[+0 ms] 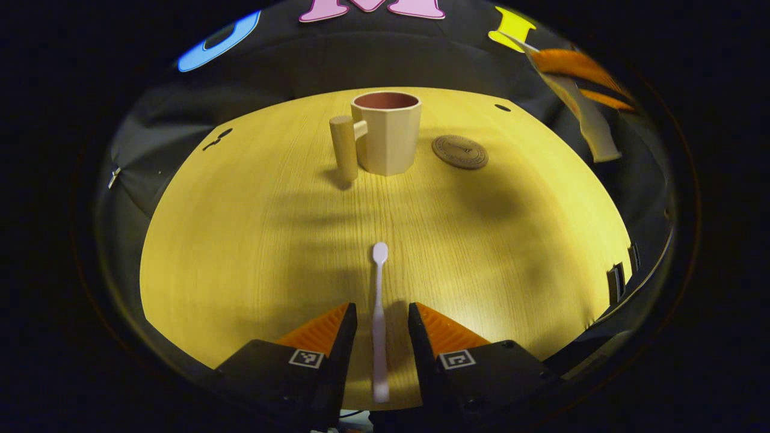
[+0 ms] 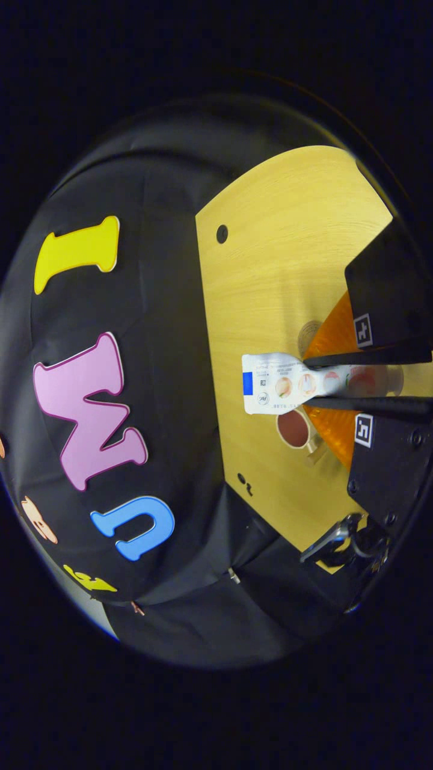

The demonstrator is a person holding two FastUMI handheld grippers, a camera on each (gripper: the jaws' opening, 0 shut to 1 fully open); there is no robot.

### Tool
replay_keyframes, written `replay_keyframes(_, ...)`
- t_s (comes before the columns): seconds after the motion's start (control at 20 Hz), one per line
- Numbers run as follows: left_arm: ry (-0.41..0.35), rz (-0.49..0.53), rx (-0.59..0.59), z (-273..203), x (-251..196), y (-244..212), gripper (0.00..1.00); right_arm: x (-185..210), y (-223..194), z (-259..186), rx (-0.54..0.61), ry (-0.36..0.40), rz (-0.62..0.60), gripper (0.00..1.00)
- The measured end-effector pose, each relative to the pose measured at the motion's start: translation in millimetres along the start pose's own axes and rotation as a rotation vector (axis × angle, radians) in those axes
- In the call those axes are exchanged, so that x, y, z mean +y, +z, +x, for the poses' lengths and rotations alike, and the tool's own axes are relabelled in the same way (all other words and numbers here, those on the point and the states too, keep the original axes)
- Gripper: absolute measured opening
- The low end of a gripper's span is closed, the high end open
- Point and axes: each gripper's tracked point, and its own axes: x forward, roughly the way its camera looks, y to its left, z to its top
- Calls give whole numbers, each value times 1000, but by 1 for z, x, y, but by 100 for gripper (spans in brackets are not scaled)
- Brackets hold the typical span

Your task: Put the toothbrush and toothpaste on the desktop into the cup, then pick up the cup and place it on the coaster on the desktop.

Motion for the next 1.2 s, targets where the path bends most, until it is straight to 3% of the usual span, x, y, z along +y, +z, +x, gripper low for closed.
replay_keyframes(0.3, 18, -39, 13, 4, -7, -4, 45, 48, 43, 41, -108, 219, -6, 25)
replay_keyframes(0.45, 17, -32, 16, 7, -10, -4, 32, 66, 59, 67, -157, 301, 1, 25)
replay_keyframes(0.55, 38, -46, 8, 9, -10, -1, 16, 78, 68, 87, -187, 344, 6, 19)
replay_keyframes(0.6, 47, -47, 1, 8, -10, 1, 13, 82, 70, 96, -199, 362, 7, 25)
replay_keyframes(0.8, 39, -51, -4, 7, -9, 3, 7, 92, 53, 136, -187, 400, 11, 25)
replay_keyframes(0.9, -2, -72, 9, 4, -12, 1, 7, 92, 39, 152, -176, 404, -20, 25)
replay_keyframes(1.2, -111, -114, -127, -29, -12, 38, 6, 82, 4, 176, -137, 379, -60, 25)
